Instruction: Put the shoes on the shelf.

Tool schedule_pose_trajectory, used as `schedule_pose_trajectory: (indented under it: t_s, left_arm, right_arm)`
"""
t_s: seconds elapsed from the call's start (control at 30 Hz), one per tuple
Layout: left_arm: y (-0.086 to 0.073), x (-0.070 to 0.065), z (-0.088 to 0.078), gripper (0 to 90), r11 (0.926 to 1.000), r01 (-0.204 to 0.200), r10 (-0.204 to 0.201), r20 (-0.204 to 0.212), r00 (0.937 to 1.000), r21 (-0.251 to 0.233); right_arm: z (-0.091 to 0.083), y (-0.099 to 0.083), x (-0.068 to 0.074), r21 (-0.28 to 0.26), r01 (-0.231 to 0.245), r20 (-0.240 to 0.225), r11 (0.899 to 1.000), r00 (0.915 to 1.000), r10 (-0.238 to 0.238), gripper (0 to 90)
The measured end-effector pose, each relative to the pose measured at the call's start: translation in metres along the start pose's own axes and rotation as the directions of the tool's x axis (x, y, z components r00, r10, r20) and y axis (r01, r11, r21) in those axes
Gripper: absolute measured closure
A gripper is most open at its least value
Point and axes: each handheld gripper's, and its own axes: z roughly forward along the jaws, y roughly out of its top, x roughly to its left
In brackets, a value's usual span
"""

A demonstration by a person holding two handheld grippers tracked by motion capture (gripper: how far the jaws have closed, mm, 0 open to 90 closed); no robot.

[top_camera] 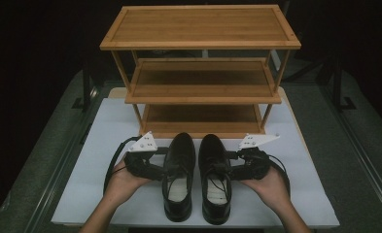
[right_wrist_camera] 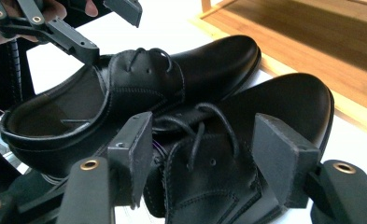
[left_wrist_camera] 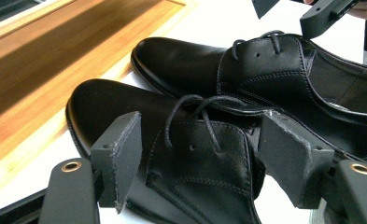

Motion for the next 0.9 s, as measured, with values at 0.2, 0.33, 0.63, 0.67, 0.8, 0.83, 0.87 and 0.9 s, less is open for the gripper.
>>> schedule_pose_trajectory:
  t_s: [0.2, 0.33, 0.63, 0.67, 0.8, 0.83, 0.87, 0.9]
  left_arm:
    - [-0.003, 0.0, 0.003, 30.1, 0.9998, -0.009, 0.009, 0.005, 1.0, 0.02]
    - [-0.008, -0.003, 0.008, 31.0, 0.999, -0.018, 0.018, 0.008, 0.9998, 0.041]
    - [-0.014, -0.005, 0.009, 47.5, 0.9982, -0.036, 0.034, 0.044, 0.9985, 0.048]
    - [-0.014, -0.006, 0.009, 54.0, 0.9972, -0.047, 0.045, 0.032, 0.9985, 0.058]
    - [-0.012, -0.008, 0.008, 63.7, 0.9969, -0.035, 0.033, 0.036, 0.9988, 0.07]
    - [-0.012, -0.009, 0.007, 66.8, 0.9969, -0.034, 0.032, 0.036, 0.9989, 0.07]
    - [-0.012, -0.009, 0.007, 70.4, 0.9969, -0.034, 0.032, 0.036, 0.9989, 0.07]
    - [-0.012, -0.01, 0.007, 74.4, 0.9969, -0.032, 0.03, 0.036, 0.9989, 0.072]
  right_arm:
    - [0.005, -0.009, -0.003, 0.015, -0.011, 0.0, 1.0, 0.9999, 0.011, 38.2]
    - [0.007, -0.014, -0.002, 0.039, -0.005, 0.015, 0.999, 0.9999, 0.004, 38.2]
    - [0.011, -0.019, -0.001, 0.056, 0.004, -0.002, 0.998, 1.0, -0.004, 47.4]
    - [0.011, -0.019, 0.0, 0.055, 0.009, -0.008, 0.998, 0.9999, -0.009, 49.5]
    - [0.01, -0.019, 0.002, 0.047, 0.022, -0.016, 0.999, 0.9996, -0.022, 60.4]
    - [0.01, -0.019, 0.003, 0.044, 0.024, -0.022, 0.999, 0.9995, -0.023, 63.4]
    - [0.01, -0.019, 0.003, 0.044, 0.024, -0.022, 0.999, 0.9995, -0.023, 63.4]
    - [0.01, -0.019, 0.004, 0.036, 0.034, -0.024, 0.999, 0.9992, -0.033, 71.0]
